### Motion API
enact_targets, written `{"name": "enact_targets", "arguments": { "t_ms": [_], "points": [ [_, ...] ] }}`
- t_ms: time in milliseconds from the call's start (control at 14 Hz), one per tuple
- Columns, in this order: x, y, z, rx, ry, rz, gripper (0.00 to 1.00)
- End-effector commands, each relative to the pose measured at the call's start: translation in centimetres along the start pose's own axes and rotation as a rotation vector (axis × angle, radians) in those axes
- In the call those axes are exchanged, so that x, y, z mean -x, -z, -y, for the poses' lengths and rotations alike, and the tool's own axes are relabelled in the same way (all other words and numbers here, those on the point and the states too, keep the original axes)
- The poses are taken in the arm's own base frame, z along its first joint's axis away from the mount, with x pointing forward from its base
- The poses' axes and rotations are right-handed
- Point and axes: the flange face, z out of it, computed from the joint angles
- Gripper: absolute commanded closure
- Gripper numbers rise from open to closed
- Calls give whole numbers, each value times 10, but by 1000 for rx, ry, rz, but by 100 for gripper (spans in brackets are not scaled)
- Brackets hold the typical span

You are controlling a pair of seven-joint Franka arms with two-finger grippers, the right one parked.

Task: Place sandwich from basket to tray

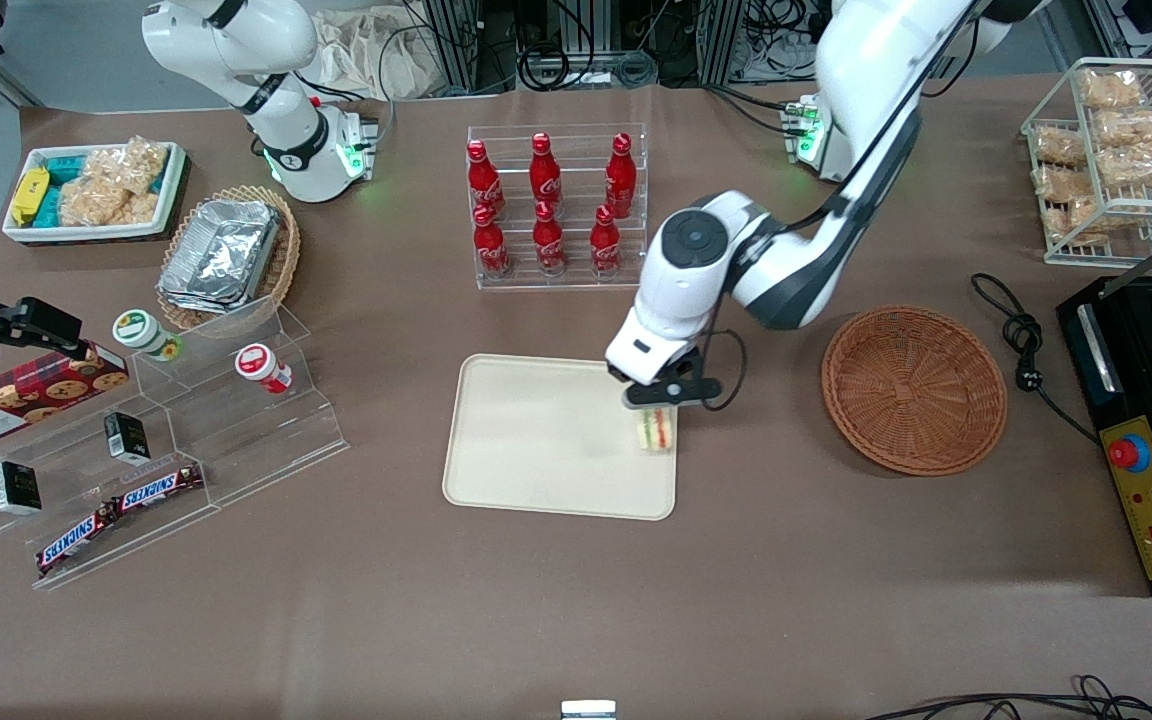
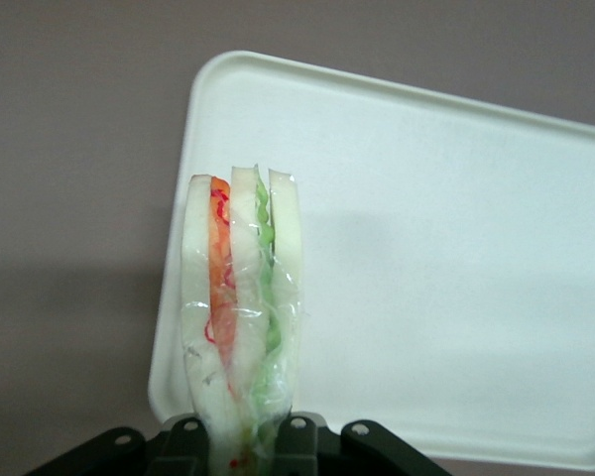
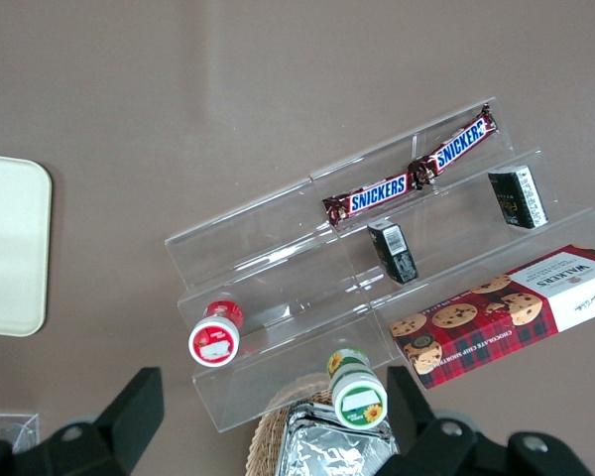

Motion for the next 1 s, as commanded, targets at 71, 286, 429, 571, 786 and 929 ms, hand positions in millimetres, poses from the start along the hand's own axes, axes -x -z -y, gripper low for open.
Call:
{"name": "enact_targets", "arguments": {
  "t_ms": [71, 286, 429, 571, 786, 929],
  "points": [
    [-10, -29, 7, -21, -77, -34, 99],
    [-7, -43, 6, -4, -89, -37, 21],
    [-13, -37, 4, 24, -69, -65, 0],
    [-26, -3, -1, 52, -32, -113, 0],
    [-61, 79, 26, 31, 85, -198, 0],
    [-71, 131, 40, 1, 125, -202, 0]
  ]
}}
